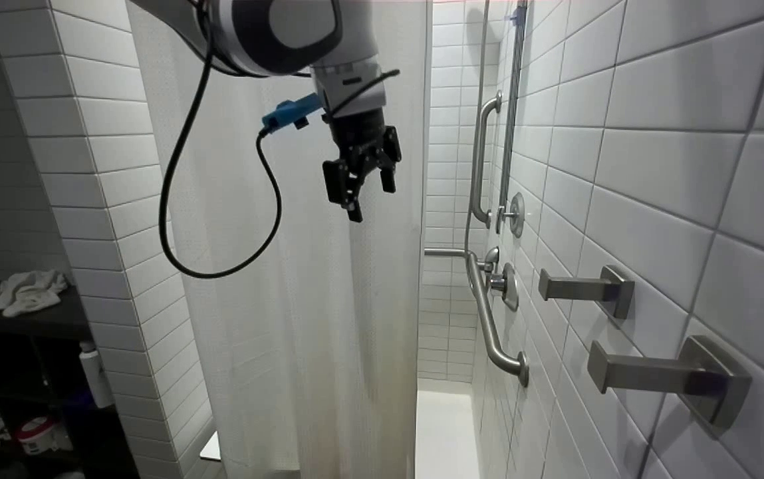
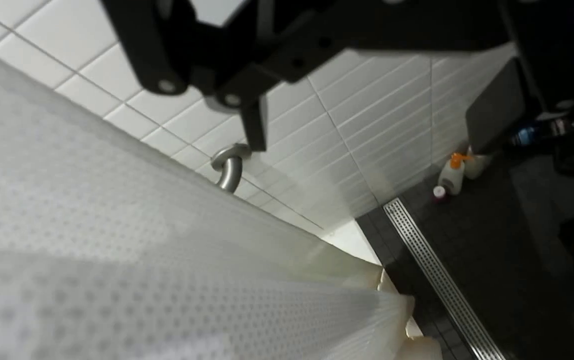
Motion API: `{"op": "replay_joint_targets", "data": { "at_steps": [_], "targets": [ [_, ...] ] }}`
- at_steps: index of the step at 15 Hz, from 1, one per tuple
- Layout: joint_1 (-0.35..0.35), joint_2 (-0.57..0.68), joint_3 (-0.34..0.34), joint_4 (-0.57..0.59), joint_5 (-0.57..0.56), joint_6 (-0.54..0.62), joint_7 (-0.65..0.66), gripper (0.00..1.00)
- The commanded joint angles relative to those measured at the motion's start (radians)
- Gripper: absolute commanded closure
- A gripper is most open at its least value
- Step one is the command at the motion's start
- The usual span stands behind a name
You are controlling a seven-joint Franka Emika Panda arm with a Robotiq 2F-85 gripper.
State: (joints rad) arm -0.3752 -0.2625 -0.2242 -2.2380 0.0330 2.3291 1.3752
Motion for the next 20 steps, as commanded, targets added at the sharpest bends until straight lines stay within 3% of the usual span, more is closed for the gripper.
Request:
{"op": "replay_joint_targets", "data": {
  "at_steps": [1, 3, 7, 15, 20],
  "targets": [
    [-0.022, -0.107, 0.113, -0.088, -0.251, 0.052, 0.139, 0.0],
    [-0.025, -0.129, 0.158, -0.102, -0.382, 0.027, 0.168, 0.0],
    [-0.007, -0.121, 0.199, -0.086, -0.524, -0.169, 0.135, 0.0],
    [0.057, -0.046, 0.21, -0.036, -0.773, -0.561, 0.119, 0.0],
    [0.149, -0.016, 0.201, -0.053, -0.925, -0.694, 0.038, 0.0]
  ]
}}
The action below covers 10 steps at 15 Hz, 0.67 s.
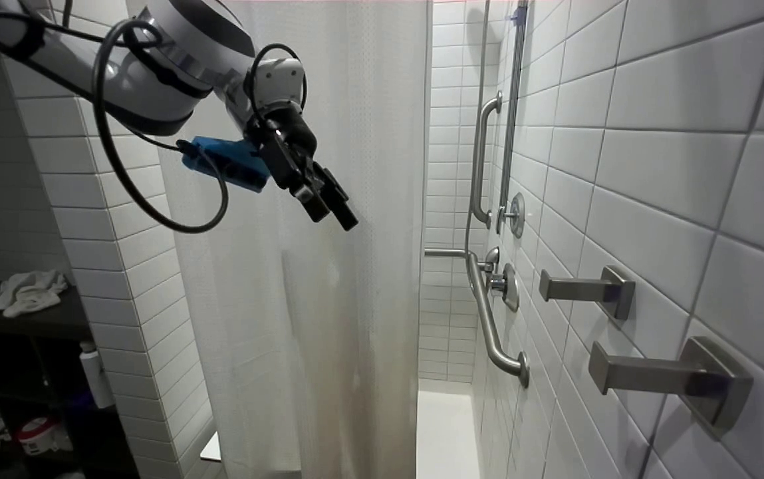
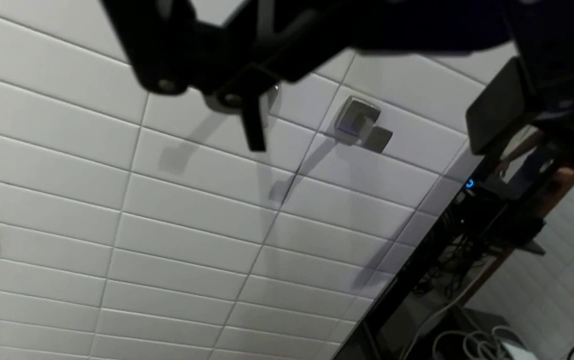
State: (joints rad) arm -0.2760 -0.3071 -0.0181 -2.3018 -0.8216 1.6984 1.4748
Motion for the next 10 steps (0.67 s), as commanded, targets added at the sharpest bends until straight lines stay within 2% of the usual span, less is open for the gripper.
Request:
{"op": "replay_joint_targets", "data": {
  "at_steps": [1, 5, 10],
  "targets": [
    [0.065, 0.033, -0.007, 0.002, -0.101, -0.075, -0.085, 0.0],
    [0.106, 0.024, -0.032, -0.051, -0.225, -0.046, -0.218, 0.0],
    [0.125, 0.021, -0.063, -0.107, -0.406, -0.007, -0.381, 0.0]
  ]
}}
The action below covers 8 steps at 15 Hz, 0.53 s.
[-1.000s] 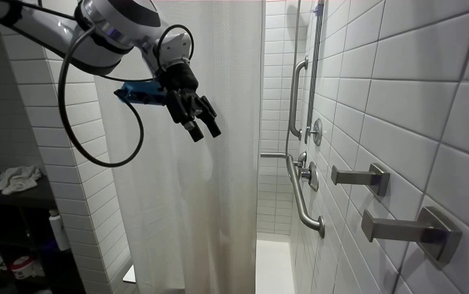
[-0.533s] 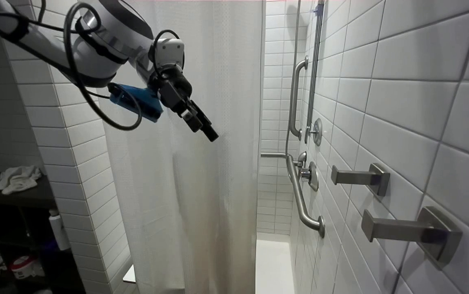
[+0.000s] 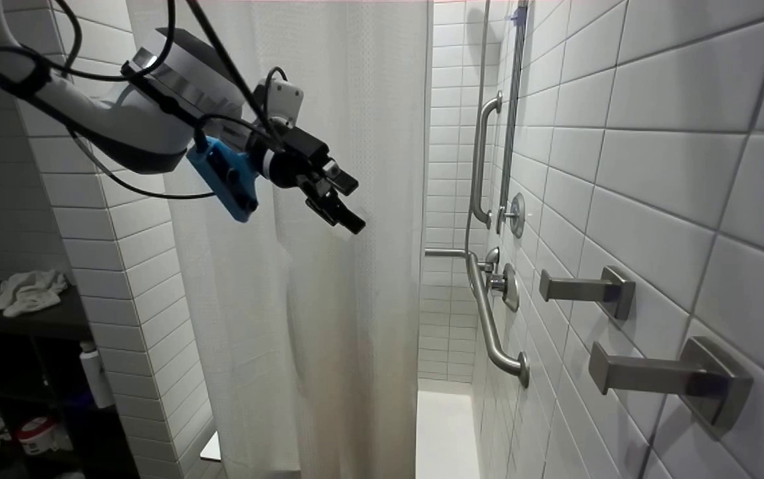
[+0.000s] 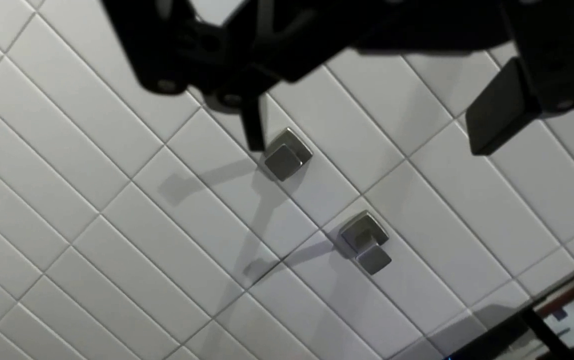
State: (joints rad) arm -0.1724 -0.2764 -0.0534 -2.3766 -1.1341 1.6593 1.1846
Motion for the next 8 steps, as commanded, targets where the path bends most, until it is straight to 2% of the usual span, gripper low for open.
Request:
{"op": "replay_joint_targets", "data": {
  "at_steps": [1, 4, 8],
  "targets": [
    [0.023, -0.012, -0.035, -0.043, -0.133, 0.051, -0.122, 0.0],
    [0.024, -0.031, -0.067, -0.073, -0.242, 0.153, -0.217, 0.0],
    [0.018, -0.065, -0.117, -0.102, -0.357, 0.35, -0.326, 0.0]
  ]
}}
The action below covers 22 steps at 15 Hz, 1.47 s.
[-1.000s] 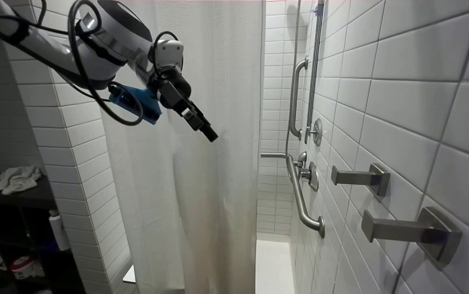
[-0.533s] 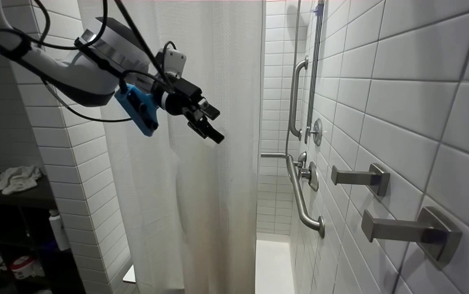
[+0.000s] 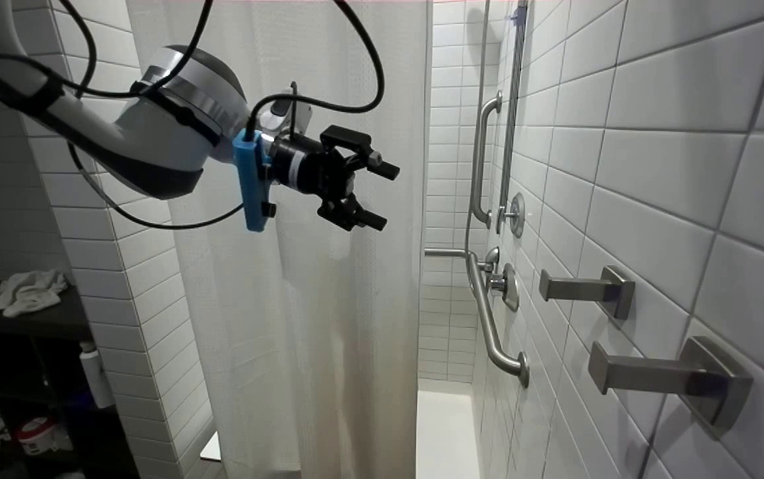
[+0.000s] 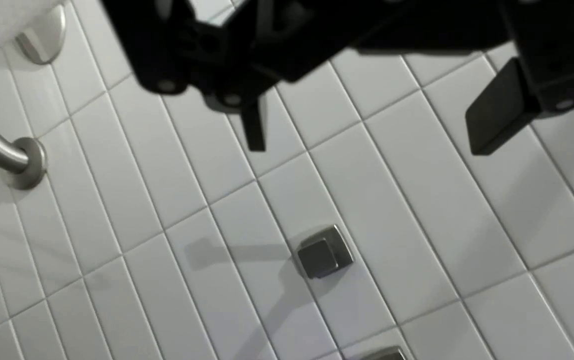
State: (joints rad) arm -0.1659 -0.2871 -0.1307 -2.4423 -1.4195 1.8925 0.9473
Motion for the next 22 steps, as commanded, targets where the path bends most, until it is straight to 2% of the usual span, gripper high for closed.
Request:
{"op": "replay_joint_targets", "data": {
  "at_steps": [1, 8, 13, 17, 22],
  "targets": [
    [0.011, -0.069, -0.052, -0.043, -0.094, 0.168, -0.116, 0.0],
    [0.008, -0.167, -0.119, -0.075, -0.2, 0.493, -0.356, 0.0],
    [0.001, -0.19, -0.169, -0.071, -0.298, 0.707, -0.488, 0.0],
    [-0.016, -0.179, -0.196, -0.043, -0.359, 0.729, -0.448, 0.0],
    [-0.021, -0.159, -0.239, -0.016, -0.359, 0.728, -0.417, 0.0]
  ]
}}
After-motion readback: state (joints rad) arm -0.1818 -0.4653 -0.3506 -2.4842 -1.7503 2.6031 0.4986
